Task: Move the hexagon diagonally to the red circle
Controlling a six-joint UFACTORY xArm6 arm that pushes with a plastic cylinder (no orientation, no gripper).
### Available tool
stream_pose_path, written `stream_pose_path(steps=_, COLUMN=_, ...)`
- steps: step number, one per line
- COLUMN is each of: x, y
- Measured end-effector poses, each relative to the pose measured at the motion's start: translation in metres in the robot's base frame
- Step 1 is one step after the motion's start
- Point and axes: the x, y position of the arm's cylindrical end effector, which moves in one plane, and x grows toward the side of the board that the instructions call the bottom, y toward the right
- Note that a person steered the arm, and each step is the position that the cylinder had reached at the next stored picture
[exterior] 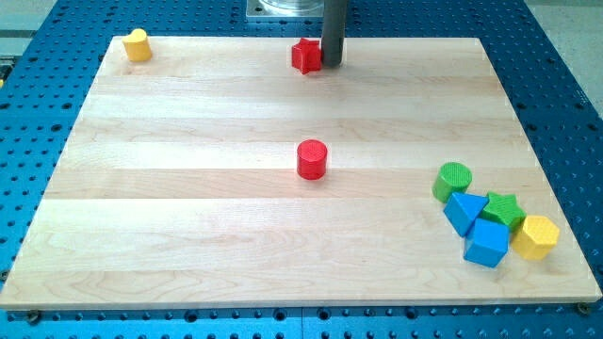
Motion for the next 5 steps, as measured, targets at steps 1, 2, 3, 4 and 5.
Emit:
stream_pose_path(steps=1, x=0.0, y=-0.001)
stream_pose_path(steps=2, x=0.014, y=0.043)
stream_pose_path(steps=3, x=0.038, y=0.111)
stream_pose_path(steps=4, x=0.038, y=0.119)
stream_pose_path(steps=5, x=0.06, y=0.192)
